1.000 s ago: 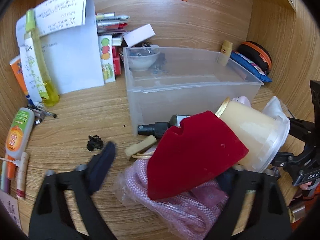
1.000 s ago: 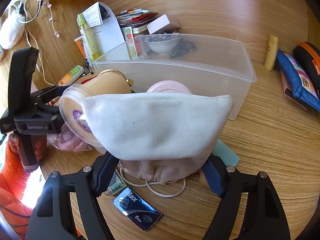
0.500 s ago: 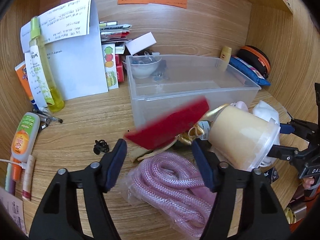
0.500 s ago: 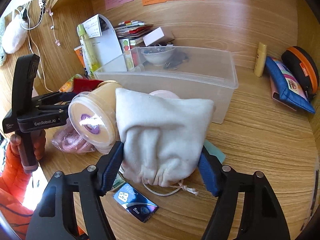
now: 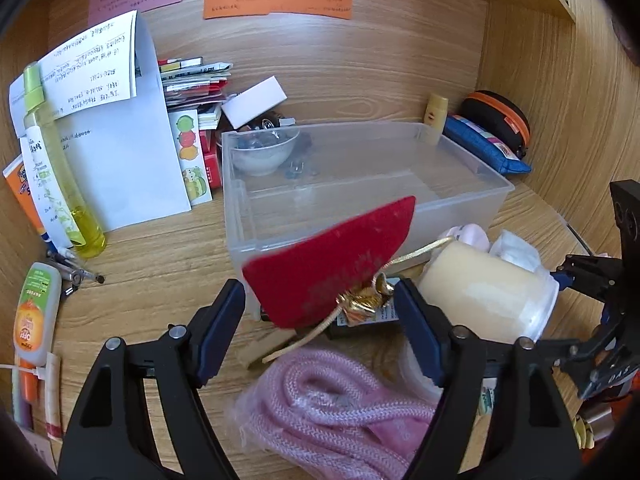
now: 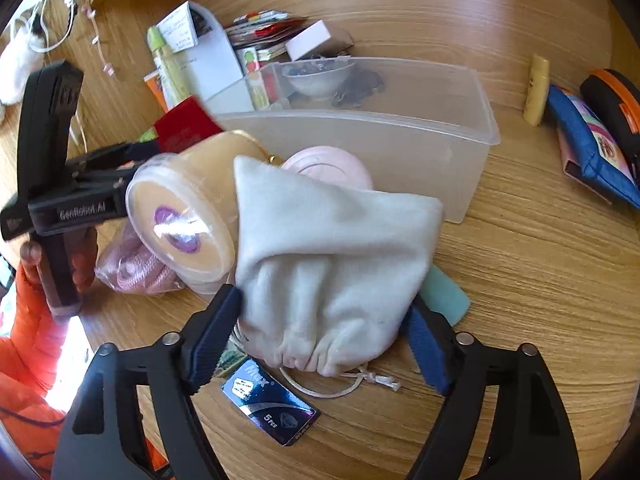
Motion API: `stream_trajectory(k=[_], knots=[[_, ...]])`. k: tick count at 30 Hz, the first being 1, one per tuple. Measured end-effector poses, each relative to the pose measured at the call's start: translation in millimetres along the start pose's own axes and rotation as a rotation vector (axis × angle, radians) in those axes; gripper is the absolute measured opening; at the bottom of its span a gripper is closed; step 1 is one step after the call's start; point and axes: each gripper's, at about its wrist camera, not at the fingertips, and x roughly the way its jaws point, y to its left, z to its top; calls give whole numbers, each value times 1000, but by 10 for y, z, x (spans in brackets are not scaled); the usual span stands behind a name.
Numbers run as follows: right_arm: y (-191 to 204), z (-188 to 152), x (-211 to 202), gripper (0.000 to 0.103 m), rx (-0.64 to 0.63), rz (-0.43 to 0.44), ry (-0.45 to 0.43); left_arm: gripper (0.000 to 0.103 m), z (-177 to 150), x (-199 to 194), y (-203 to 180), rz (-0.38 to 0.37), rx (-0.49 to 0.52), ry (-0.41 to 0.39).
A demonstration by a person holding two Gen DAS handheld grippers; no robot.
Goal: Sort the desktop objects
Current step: 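Close left gripper on red pouch while right gripper closes on white cloth bag, then lift red pouch with left gripper while right gripper carries white bag over bin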
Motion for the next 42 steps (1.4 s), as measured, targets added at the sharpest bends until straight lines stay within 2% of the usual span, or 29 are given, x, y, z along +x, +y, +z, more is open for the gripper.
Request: stream_trajectory(k=[4,5,10,22,35,42], knots=[[59,7,68,83,-45,-28,20,56,10,35,-4,-12,9,5],[59,9,92,83,-48,-34,22,55,17,47,-4,-22,9,6],[92,3,109,76,-67,-58,6,42,50,46,21,-57,-1,-12],[10,-2,-236,73,-11,-76,-99,23,70,-95,92,-89,-32,-47],[-120,72,-533,73,36,-97,-194,22,134,-363,140,-71,-67,-118],[-114,219,-672,73,29,-101,-264,22,191,-516,214,-69,-97,-176]])
